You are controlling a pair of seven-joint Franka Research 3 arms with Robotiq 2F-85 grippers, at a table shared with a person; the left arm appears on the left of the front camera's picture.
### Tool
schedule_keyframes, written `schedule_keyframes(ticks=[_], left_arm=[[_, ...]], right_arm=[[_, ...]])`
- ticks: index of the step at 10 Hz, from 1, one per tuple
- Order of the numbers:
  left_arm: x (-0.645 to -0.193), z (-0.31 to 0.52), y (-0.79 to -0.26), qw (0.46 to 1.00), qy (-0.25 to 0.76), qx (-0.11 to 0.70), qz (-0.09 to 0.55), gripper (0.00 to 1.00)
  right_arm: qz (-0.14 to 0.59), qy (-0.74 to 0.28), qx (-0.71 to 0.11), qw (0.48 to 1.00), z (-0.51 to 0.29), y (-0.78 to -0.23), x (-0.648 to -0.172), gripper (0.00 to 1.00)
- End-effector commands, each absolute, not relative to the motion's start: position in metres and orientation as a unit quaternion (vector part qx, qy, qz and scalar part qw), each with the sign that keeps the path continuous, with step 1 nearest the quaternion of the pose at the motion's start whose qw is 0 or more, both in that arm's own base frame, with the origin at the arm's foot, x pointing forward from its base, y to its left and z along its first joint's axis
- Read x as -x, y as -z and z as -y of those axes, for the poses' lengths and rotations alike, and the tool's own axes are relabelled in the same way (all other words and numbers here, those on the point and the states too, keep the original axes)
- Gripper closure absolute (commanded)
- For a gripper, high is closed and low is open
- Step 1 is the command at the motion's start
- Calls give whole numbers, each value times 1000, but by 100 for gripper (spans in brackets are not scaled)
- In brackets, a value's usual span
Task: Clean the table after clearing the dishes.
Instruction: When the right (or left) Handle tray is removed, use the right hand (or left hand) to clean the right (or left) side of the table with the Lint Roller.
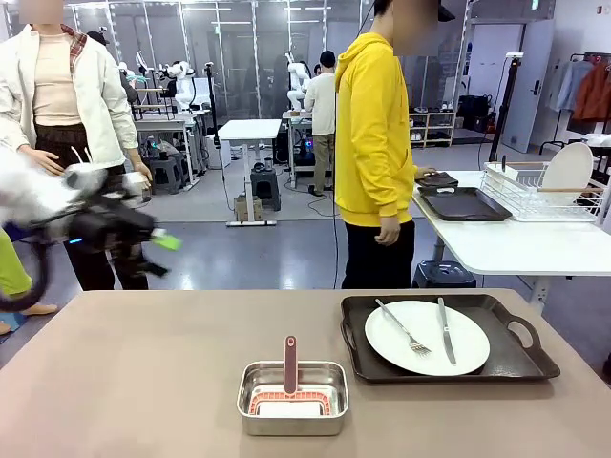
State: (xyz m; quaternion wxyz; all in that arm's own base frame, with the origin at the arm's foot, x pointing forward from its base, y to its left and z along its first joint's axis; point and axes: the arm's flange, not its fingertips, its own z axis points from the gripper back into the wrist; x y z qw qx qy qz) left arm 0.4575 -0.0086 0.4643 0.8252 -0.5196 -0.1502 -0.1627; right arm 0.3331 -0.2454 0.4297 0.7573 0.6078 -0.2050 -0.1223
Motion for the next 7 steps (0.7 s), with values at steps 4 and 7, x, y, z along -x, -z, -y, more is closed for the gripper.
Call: schedule_keyframes(ticks=[4, 7], left_arm=[[-311, -170, -437, 800, -70, 527, 279, 0], [-256, -207, -440, 820, -118, 482, 284, 0]], right_arm=[[213, 117, -611, 753, 244, -433, -333, 0], [213, 117, -611, 753, 244, -433, -333, 0]])
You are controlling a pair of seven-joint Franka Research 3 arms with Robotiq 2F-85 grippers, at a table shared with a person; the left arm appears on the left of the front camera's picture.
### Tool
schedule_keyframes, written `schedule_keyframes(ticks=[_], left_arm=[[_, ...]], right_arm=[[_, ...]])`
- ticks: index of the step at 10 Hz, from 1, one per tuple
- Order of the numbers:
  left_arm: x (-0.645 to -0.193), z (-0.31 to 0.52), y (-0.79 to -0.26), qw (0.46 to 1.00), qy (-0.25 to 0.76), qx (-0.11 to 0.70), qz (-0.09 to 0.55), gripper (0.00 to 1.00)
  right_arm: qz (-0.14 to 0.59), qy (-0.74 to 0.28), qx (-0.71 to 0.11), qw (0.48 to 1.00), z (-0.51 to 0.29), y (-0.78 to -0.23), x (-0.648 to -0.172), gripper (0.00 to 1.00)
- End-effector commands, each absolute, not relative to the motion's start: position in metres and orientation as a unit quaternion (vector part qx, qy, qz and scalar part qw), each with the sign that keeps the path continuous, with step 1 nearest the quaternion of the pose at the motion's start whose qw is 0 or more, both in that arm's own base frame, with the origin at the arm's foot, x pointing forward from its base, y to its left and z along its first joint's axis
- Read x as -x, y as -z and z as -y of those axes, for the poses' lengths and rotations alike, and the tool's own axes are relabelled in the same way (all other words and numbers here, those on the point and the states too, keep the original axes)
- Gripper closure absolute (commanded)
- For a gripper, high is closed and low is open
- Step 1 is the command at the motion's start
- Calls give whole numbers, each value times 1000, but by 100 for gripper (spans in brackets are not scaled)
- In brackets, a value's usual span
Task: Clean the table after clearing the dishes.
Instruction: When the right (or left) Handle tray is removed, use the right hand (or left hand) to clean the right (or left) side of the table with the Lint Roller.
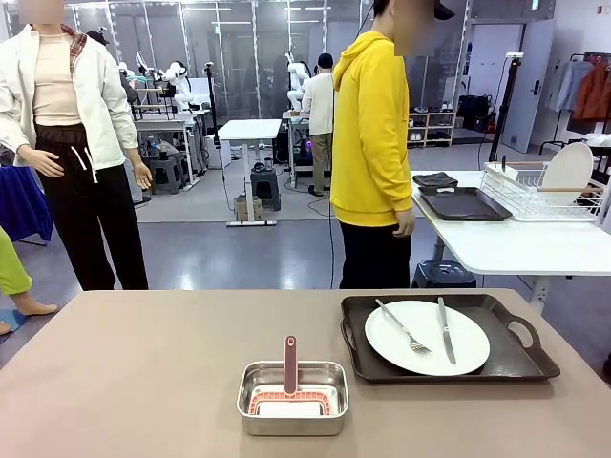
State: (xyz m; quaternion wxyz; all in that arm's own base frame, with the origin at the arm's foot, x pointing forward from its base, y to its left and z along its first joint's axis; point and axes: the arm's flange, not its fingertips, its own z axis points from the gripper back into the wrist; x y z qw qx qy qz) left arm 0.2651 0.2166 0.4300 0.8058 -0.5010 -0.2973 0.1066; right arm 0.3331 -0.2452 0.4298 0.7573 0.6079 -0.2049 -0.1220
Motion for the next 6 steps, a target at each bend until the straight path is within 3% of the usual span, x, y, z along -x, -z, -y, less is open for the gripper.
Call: schedule_keyframes(ticks=[1, 2, 3, 6], left_arm=[[-244, -217, -451, 837, -134, 445, 288, 0], [-249, -218, -460, 844, -116, 425, 307, 0], [-254, -226, -437, 817, -120, 479, 297, 0], [-254, -226, -437, 817, -120, 479, 297, 0]], right_arm=[[213, 117, -611, 753, 244, -433, -333, 0], [213, 117, -611, 753, 244, -433, -333, 0], [213, 117, -611, 753, 244, -433, -333, 0], [213, 117, -611, 753, 244, -433, -333, 0]])
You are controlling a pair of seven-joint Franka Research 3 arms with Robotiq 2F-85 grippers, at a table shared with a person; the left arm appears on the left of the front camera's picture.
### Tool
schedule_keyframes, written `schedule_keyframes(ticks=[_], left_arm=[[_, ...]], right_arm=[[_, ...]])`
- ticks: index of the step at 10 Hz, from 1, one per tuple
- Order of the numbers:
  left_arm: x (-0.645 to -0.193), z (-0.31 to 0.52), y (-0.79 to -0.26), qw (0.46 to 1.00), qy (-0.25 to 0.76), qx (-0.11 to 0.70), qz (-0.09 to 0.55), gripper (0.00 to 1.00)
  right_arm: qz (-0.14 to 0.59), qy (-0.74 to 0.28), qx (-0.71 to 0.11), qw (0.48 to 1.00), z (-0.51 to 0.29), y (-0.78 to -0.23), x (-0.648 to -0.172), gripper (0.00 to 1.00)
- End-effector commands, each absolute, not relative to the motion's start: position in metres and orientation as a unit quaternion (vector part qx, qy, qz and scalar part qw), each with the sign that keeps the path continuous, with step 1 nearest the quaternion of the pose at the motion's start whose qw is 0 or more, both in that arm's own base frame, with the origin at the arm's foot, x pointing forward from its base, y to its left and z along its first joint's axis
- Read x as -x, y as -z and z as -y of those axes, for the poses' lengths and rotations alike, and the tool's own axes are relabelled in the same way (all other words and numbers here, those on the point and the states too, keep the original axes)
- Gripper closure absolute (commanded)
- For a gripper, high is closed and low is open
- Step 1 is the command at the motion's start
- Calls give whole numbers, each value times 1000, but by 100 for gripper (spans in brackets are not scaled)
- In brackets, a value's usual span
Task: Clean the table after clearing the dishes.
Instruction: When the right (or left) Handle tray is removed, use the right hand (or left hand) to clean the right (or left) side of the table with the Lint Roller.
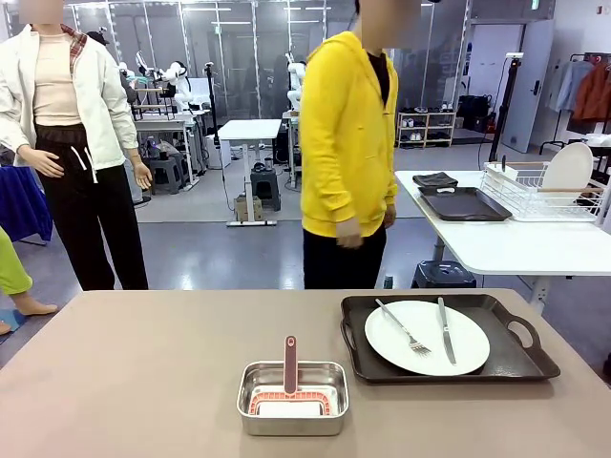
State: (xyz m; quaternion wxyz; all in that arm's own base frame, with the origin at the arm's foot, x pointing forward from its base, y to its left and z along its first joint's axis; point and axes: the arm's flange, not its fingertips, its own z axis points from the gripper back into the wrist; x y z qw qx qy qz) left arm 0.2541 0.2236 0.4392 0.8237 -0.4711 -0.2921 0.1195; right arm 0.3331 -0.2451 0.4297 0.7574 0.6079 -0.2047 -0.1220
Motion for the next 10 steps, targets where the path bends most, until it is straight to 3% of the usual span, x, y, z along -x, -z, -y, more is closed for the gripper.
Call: schedule_keyframes(ticks=[1, 10], left_arm=[[-254, -226, -437, 817, -120, 479, 297, 0], [-254, -226, -437, 817, -120, 479, 297, 0]], right_arm=[[213, 117, -611, 753, 244, -433, -333, 0], [213, 117, -611, 753, 244, -433, -333, 0]])
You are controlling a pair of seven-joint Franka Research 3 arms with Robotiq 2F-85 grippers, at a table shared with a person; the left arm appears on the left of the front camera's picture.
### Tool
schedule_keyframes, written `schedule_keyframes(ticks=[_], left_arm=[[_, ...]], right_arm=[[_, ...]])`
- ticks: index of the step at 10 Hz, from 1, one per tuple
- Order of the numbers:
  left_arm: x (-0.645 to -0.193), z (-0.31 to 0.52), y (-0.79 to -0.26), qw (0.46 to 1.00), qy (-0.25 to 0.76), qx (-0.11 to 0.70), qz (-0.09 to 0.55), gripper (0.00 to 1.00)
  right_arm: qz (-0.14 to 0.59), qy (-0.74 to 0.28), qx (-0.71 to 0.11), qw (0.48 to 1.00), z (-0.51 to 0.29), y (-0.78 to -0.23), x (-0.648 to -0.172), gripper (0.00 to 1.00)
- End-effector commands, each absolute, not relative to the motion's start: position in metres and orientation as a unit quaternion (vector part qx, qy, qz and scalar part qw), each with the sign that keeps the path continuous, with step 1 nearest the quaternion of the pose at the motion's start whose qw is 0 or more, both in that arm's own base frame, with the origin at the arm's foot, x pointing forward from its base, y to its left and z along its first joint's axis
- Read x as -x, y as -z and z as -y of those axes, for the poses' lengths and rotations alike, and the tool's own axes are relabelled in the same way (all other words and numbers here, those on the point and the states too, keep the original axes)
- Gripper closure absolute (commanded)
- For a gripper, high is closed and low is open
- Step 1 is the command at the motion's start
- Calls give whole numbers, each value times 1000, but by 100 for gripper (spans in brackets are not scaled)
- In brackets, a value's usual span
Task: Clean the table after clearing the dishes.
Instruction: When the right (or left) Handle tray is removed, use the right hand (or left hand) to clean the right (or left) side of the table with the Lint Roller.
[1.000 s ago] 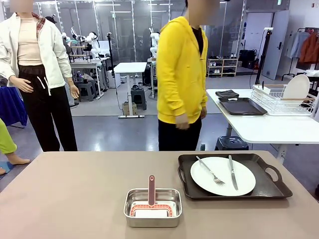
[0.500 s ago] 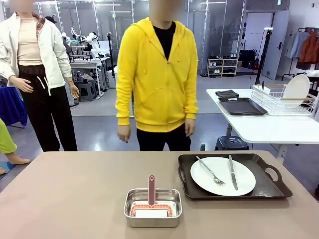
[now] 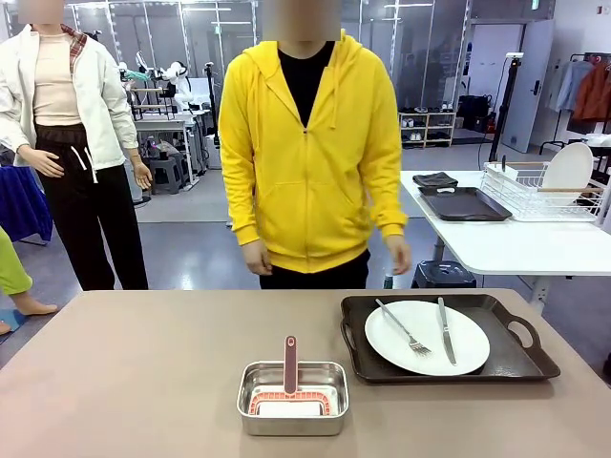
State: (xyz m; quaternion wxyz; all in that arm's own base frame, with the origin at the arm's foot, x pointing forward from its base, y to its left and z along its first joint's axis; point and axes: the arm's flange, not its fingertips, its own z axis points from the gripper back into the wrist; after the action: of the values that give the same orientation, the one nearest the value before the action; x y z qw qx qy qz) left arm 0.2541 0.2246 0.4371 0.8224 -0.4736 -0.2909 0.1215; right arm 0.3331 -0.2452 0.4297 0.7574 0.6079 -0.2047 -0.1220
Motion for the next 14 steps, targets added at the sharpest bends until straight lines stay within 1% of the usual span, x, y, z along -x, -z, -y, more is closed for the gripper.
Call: schedule_keyframes(ticks=[1, 14], left_arm=[[-254, -226, -437, 817, -120, 479, 297, 0], [-254, -226, -437, 817, -120, 479, 297, 0]], right_arm=[[213, 117, -611, 753, 244, -433, -333, 0], [213, 117, -611, 753, 244, -433, -333, 0]])
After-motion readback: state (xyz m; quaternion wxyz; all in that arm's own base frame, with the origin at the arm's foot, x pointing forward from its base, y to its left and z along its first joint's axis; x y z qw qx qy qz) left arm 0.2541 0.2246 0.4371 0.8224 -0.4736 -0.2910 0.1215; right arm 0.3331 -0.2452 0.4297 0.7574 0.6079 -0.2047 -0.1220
